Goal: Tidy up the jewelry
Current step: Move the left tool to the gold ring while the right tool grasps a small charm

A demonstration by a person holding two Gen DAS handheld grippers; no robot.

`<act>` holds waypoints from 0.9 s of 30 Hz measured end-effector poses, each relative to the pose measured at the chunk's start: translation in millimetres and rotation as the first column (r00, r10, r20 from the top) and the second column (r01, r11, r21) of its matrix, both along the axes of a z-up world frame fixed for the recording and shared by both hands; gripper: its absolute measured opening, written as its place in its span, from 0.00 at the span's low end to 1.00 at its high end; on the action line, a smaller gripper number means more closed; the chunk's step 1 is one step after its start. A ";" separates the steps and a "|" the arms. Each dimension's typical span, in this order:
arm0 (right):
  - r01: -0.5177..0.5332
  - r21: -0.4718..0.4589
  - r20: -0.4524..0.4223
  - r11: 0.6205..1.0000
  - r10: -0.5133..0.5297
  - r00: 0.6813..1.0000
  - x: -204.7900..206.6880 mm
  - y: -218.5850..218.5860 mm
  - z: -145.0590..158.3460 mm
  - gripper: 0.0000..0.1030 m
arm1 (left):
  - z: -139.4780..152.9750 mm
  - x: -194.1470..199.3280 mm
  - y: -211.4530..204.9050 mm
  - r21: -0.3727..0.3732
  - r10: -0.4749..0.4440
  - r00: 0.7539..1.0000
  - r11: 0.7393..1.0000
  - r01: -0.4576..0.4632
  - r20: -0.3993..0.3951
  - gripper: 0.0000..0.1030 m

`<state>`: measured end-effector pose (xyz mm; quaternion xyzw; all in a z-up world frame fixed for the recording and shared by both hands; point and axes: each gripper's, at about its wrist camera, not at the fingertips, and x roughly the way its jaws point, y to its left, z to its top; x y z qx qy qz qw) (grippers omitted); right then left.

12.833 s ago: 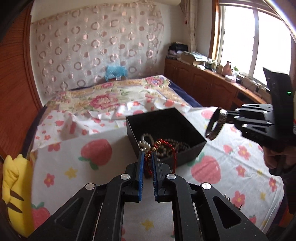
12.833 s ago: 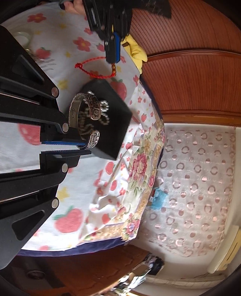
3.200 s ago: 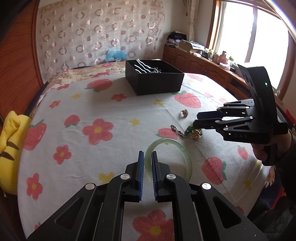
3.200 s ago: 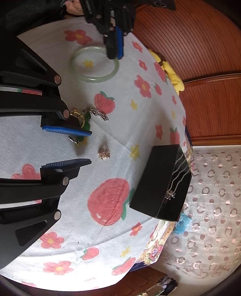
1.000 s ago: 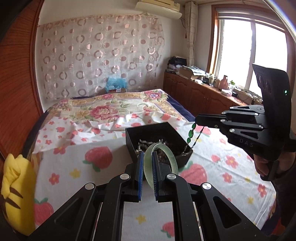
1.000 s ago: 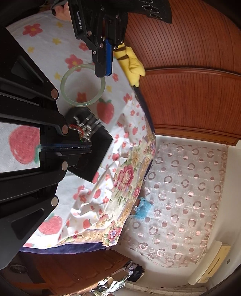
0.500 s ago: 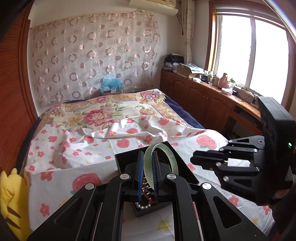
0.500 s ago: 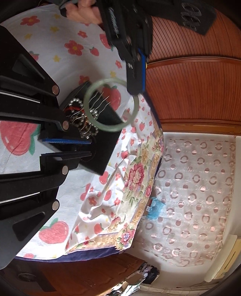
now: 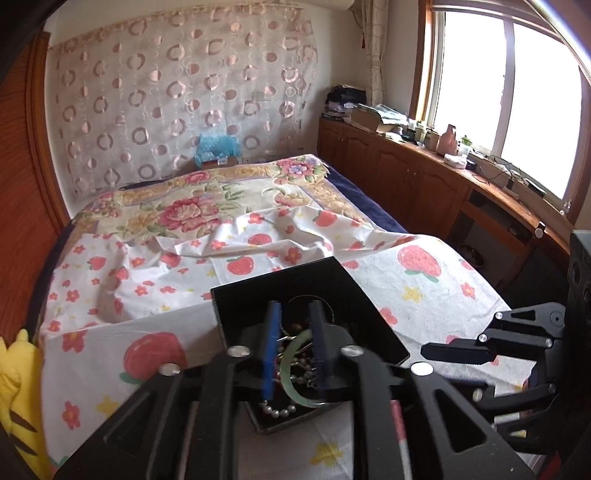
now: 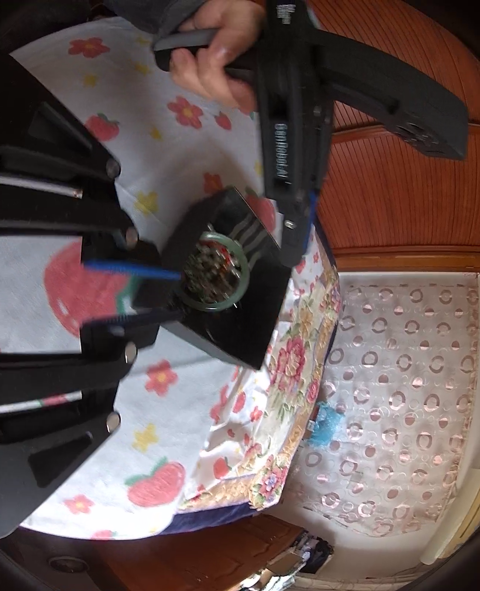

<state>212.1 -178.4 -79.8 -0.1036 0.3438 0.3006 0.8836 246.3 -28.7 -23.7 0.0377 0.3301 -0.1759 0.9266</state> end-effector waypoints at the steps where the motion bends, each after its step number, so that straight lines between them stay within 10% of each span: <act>1: -0.008 0.001 -0.009 1.000 0.008 1.000 -4.8 2.6 -3.1 0.27 | 1.9 -5.7 2.7 0.002 0.005 1.000 1.000 -0.005 0.008 0.32; 21: -0.095 -0.073 -0.121 0.993 0.085 0.989 -50.8 42.6 -49.9 0.27 | -43.4 -104.1 45.8 0.019 0.069 0.994 0.998 -0.068 -0.081 0.34; 27: -0.069 -0.082 -0.083 0.994 0.062 0.995 -59.6 33.7 -42.7 0.11 | -55.8 -123.2 36.2 0.024 0.050 0.993 0.999 -0.048 -0.106 0.34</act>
